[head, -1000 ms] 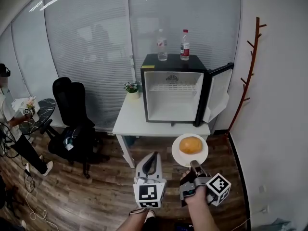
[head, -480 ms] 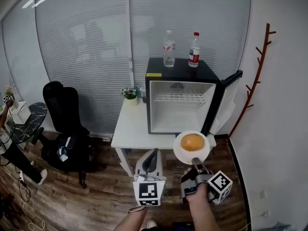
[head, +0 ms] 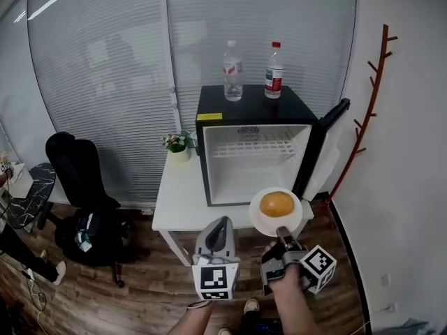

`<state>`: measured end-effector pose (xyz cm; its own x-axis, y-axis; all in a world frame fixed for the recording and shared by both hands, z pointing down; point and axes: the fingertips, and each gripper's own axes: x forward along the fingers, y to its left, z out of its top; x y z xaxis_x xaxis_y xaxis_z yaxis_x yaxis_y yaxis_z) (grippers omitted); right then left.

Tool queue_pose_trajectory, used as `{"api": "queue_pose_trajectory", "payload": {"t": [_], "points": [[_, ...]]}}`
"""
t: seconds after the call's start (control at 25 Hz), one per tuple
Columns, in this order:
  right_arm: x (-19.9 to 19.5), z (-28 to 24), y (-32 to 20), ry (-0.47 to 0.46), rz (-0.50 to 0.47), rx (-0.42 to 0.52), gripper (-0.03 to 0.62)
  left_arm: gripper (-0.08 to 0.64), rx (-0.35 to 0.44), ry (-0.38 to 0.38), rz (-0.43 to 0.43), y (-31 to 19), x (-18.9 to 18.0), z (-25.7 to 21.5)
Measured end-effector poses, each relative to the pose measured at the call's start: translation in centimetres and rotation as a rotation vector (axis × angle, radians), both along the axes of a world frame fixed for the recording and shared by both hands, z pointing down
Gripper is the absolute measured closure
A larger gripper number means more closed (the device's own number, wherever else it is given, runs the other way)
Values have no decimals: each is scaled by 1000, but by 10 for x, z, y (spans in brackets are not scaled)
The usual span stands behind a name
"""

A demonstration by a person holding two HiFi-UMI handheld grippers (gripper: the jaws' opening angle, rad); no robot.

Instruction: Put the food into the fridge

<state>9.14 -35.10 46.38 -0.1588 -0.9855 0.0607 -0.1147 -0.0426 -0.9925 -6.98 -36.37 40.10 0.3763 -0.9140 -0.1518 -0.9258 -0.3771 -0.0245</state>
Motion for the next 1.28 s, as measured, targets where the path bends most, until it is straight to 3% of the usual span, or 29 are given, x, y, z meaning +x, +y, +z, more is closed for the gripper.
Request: {"api": "queue_pose_trajectory", "payload": {"t": [0.72, 1.0, 1.28], "points": [[82, 9, -186, -30, -67, -36, 557, 534, -27, -31, -52, -179, 89, -4], [83, 17, -235, -33, -90, -57, 557, 534, -6, -38, -80, -220, 88, -6], [73, 19, -272, -37, -73, -59, 558, 534, -6, -23, -47, -265, 83, -3]]}}
